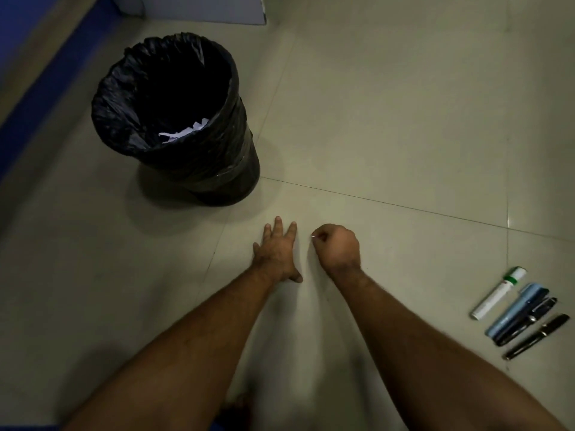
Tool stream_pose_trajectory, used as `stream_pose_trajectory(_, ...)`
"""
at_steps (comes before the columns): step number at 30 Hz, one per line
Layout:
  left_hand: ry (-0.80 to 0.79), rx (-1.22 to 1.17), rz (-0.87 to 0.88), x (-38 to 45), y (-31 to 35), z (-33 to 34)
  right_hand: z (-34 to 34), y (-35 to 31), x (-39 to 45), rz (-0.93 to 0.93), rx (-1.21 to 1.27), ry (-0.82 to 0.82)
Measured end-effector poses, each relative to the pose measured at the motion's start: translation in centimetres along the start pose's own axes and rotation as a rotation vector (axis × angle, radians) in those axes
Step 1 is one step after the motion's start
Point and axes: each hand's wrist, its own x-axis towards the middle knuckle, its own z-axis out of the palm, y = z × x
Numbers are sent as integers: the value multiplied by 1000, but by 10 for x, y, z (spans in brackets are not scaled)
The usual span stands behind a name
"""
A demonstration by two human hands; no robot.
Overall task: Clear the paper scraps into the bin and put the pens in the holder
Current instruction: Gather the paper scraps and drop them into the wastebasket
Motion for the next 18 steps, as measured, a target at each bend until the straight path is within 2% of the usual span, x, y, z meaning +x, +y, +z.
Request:
stream_pose_trajectory(4, 19, -1, 2, -8, 1, -5, -4, -12, -9, 199, 438, 73)
stream_pose_trajectory(7, 223, -127, 4, -22, 1, -24, -16, -37, -11, 238, 644, 93)
stream_pose_trajectory(13, 697, -763, -207, -72, -26, -106, -52, -146, -17, -3, 734, 54)
stream_pose_trajectory(16, 835, -1110, -411, -93, -49, -150, -67, -207, -20, -186, 618, 111)
stream_pose_trajectory(18, 906, -1252, -472, -100, -64, -171, -72, -243, -18, -263, 543, 142)
